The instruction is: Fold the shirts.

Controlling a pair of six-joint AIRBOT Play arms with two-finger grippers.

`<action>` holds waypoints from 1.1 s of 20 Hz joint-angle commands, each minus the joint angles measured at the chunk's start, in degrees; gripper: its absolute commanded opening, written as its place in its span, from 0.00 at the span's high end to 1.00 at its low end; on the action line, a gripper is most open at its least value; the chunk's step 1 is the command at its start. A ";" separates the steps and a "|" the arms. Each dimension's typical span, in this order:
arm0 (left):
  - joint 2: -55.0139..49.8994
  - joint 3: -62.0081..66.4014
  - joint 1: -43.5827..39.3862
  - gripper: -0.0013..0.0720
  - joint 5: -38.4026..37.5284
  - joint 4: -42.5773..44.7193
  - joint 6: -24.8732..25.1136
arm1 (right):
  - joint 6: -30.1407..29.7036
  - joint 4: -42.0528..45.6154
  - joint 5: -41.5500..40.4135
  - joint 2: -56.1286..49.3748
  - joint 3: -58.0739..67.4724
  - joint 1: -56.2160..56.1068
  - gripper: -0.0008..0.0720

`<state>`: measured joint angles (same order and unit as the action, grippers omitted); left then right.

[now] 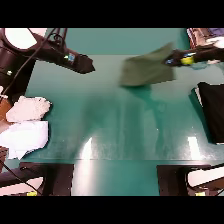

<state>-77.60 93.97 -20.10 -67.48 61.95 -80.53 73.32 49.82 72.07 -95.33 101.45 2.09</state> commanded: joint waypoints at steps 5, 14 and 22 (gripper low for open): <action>-0.02 0.04 -6.67 0.94 6.45 0.02 -0.07 | 2.84 5.18 0.42 5.66 -0.44 27.28 0.96; -0.13 0.04 -6.64 0.94 6.97 -0.15 -0.07 | 2.93 -0.02 -0.31 5.70 8.28 31.58 0.96; -0.13 0.04 -6.64 0.94 6.08 0.90 -0.02 | 5.33 2.73 6.05 12.17 8.59 33.70 0.96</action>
<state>-77.71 93.97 -26.72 -60.77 62.22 -80.60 78.02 50.50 76.27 -86.30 112.79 34.63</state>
